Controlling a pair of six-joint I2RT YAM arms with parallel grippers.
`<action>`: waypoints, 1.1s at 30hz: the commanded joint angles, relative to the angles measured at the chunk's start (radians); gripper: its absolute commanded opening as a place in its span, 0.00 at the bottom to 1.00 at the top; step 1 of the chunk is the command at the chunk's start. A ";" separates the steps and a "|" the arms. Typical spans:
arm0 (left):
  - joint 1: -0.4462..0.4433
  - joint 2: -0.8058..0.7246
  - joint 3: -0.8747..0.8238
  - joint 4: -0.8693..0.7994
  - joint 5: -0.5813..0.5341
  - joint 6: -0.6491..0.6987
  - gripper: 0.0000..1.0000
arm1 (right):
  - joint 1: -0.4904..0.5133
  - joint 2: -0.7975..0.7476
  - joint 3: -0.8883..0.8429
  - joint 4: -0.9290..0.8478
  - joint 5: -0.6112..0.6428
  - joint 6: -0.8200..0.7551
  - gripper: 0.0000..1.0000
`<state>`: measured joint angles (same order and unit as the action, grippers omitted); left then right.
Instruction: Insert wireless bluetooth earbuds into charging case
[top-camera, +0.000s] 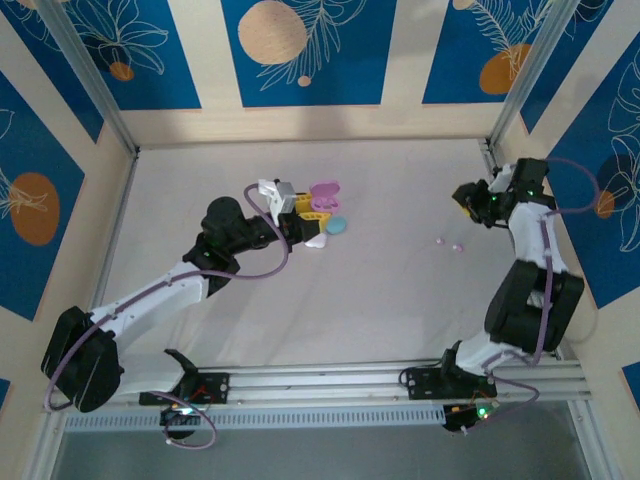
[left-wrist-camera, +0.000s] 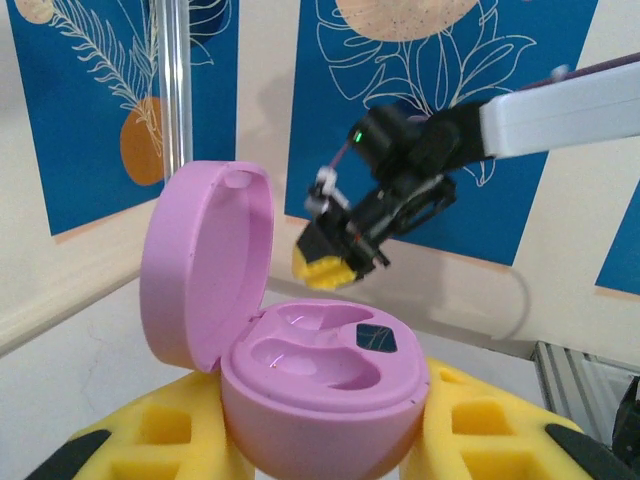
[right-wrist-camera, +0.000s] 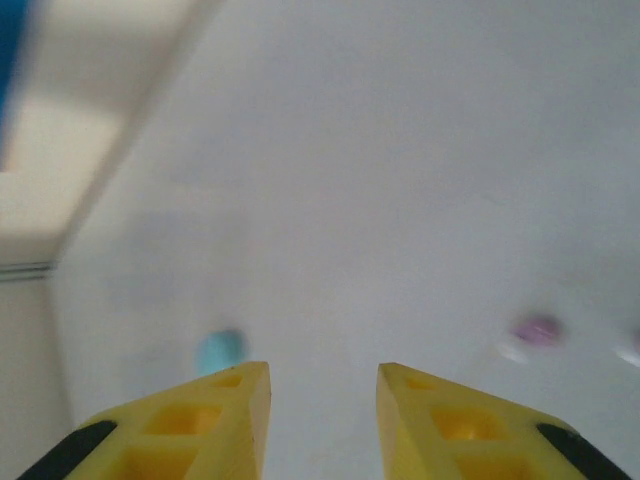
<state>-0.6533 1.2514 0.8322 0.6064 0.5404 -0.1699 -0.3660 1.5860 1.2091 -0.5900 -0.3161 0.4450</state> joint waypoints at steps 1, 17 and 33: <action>-0.011 -0.025 -0.014 0.062 -0.014 -0.013 0.26 | 0.008 0.067 0.056 -0.159 0.155 -0.075 0.35; -0.011 -0.017 -0.007 0.044 -0.012 0.006 0.27 | 0.112 0.374 0.231 -0.225 0.296 -0.157 0.37; -0.011 -0.044 -0.004 -0.008 -0.028 0.033 0.27 | 0.176 0.430 0.228 -0.263 0.438 -0.120 0.39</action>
<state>-0.6533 1.2247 0.8204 0.5930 0.5182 -0.1539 -0.2016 2.0182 1.4506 -0.8108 0.1020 0.3183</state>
